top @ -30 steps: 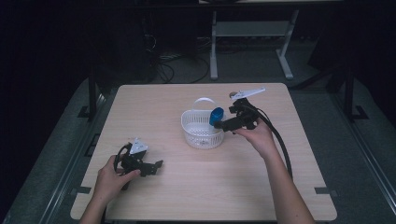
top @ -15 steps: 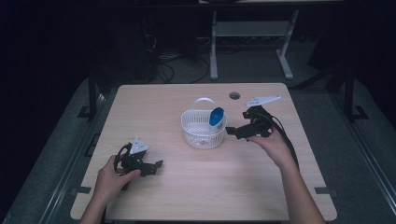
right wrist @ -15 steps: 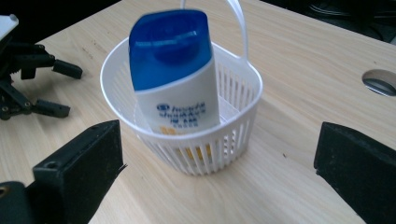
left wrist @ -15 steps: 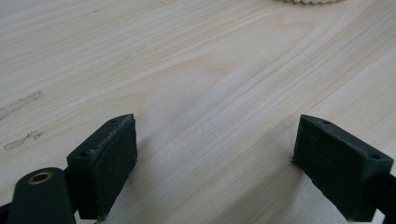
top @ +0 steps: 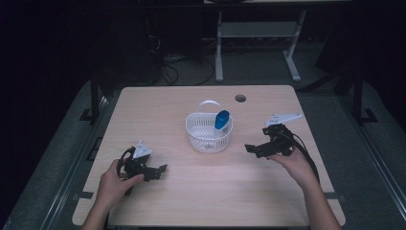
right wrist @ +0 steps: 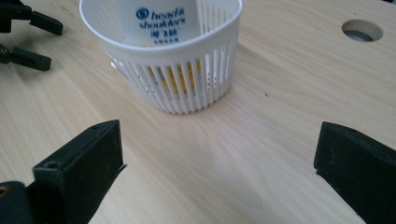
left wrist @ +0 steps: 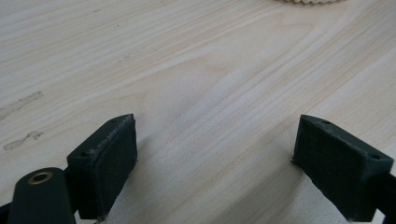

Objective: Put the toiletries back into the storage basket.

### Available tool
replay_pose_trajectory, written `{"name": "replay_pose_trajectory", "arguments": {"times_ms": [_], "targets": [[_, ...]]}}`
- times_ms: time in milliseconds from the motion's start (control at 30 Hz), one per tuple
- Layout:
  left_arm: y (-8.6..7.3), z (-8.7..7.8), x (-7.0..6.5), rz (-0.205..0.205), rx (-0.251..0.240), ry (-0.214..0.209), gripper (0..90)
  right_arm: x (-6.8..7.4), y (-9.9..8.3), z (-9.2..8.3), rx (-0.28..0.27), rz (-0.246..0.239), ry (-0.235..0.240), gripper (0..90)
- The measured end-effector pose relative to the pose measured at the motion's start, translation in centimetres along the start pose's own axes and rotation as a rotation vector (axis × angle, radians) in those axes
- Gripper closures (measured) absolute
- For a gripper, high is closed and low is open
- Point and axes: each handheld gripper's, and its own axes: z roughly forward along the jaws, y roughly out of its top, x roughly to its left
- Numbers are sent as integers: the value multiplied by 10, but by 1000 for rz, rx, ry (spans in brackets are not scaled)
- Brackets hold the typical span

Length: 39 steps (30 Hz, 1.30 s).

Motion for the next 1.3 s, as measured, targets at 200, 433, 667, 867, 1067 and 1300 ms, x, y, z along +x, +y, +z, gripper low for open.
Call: {"name": "replay_pose_trajectory", "arguments": {"times_ms": [200,433,667,867,1067,1300], "targets": [[0,0,0,4,4,0,130,-3,-17,-10,0,13,-9,10],[0,0,0,4,4,-1,130,-5,-39,-18,7,31,-32,11],[0,0,0,5,3,0,130,-8,-59,-22,20,60,-43,11],[0,0,0,5,3,0,130,-13,-78,-23,29,94,-60,11],[0,0,0,3,2,1,130,-18,-95,-15,54,102,-89,11],[0,0,0,3,2,0,130,-32,-112,-10,76,127,-120,11]]}}
